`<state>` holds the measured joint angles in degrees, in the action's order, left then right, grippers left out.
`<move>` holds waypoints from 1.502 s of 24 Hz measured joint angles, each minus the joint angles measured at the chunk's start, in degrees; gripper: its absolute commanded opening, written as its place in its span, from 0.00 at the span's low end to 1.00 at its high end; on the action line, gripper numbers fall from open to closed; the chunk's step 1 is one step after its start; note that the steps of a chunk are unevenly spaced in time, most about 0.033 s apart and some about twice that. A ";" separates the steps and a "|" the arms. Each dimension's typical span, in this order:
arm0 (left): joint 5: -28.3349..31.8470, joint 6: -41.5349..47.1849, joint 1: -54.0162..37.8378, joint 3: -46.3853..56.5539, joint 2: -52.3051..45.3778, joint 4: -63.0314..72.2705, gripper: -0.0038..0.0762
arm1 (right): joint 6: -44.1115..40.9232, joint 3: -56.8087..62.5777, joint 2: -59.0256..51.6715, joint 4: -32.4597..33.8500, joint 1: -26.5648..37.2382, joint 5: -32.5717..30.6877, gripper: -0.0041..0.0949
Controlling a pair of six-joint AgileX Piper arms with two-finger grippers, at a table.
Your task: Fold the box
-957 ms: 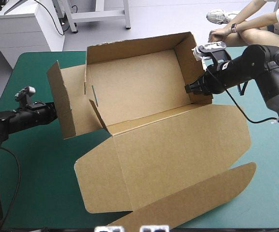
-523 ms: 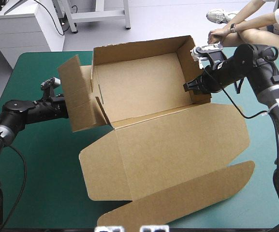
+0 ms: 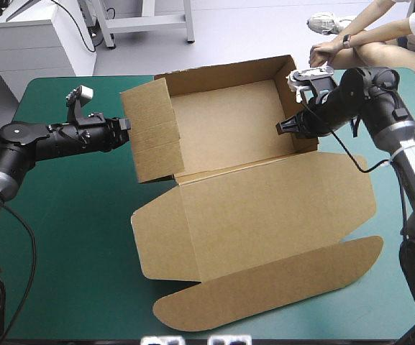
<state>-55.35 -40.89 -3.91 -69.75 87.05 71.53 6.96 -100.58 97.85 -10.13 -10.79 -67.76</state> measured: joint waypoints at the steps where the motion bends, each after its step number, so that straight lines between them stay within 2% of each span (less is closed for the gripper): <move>1: -0.49 0.11 0.00 -0.05 0.00 0.74 0.04 | -0.14 0.00 0.14 0.20 0.00 0.00 0.03; 5: -3.26 0.39 0.00 -0.11 0.00 5.57 0.04 | -0.16 0.00 0.29 0.57 0.00 0.19 0.03; 9: -3.78 0.34 0.00 -0.23 0.00 5.74 0.11 | -0.19 0.00 0.29 0.80 0.00 0.19 0.03; 11: -3.78 -0.27 0.00 -0.23 0.00 5.20 0.20 | -0.19 0.00 0.29 0.81 0.00 0.19 0.03; 15: -5.22 -1.16 0.00 -0.23 0.00 4.77 0.48 | -0.19 0.00 0.29 1.20 0.00 -0.16 0.03; 17: -6.35 -1.14 0.00 -0.23 0.00 4.77 0.59 | -0.23 0.00 0.29 1.97 0.00 -0.77 0.03; 19: -7.02 -1.14 0.00 -0.28 0.00 4.77 0.65 | -0.36 0.00 0.29 3.16 0.00 -1.49 0.03; 31: -7.43 -1.14 0.00 -0.28 0.00 6.37 0.64 | -1.06 0.00 0.29 4.80 0.04 -2.42 0.03; 35: -4.92 2.84 0.58 -0.67 0.00 2.10 0.64 | -1.99 0.00 0.29 4.80 0.04 -2.29 0.03; 36: -2.53 6.11 2.26 -1.57 -0.53 -3.05 0.64 | -2.84 -0.16 0.29 5.39 0.04 -2.08 0.03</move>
<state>-57.89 -34.78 -1.65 -71.32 86.52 68.49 4.12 -100.74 98.15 -4.75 -10.74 -69.84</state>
